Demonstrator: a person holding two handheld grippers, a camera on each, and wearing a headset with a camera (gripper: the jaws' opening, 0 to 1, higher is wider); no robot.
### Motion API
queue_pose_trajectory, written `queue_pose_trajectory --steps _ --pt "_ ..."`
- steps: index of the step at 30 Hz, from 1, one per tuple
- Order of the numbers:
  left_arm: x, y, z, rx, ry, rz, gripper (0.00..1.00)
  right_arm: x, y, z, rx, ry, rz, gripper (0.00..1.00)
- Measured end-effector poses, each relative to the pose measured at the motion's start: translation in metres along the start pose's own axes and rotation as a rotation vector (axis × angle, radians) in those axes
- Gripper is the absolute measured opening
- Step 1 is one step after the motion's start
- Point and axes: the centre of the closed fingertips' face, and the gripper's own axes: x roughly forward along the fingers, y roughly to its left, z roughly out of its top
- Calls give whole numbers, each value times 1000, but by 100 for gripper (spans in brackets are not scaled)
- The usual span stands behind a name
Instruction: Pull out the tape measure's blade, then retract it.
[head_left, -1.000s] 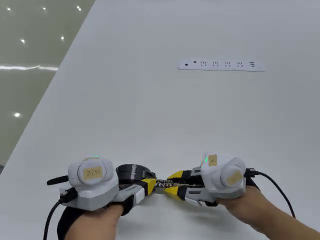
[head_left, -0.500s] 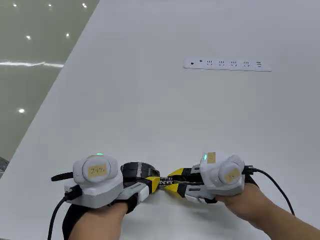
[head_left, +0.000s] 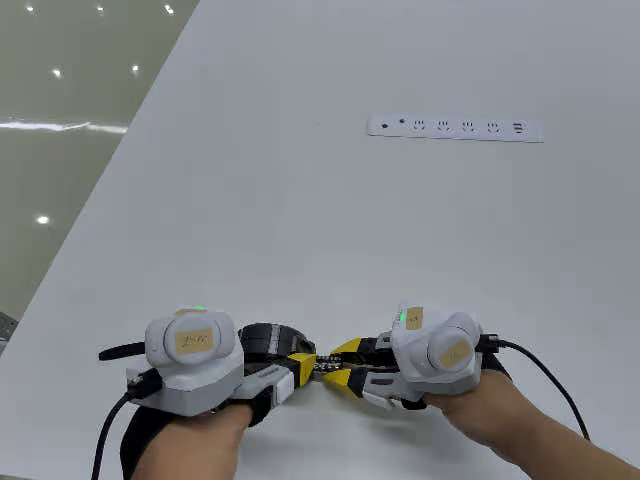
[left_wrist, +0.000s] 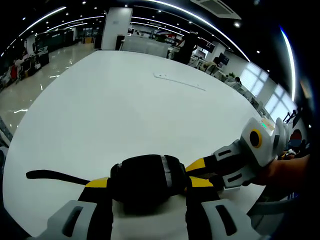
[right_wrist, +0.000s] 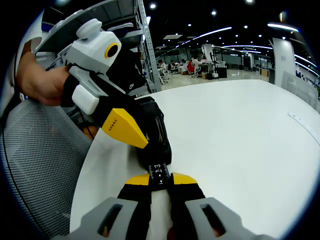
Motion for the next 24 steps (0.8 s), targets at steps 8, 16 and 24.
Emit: queue_pose_trajectory --steps 8,16,24 --pt "-1 1 0 2 -1 -1 56 1 0 -1 -24 15 -25 12" --pt "0 1 0 11 -2 1 56 1 0 -2 -47 26 -46 13" --pt "-1 1 0 28 3 -20 57 0 -1 -2 -33 26 -53 14"
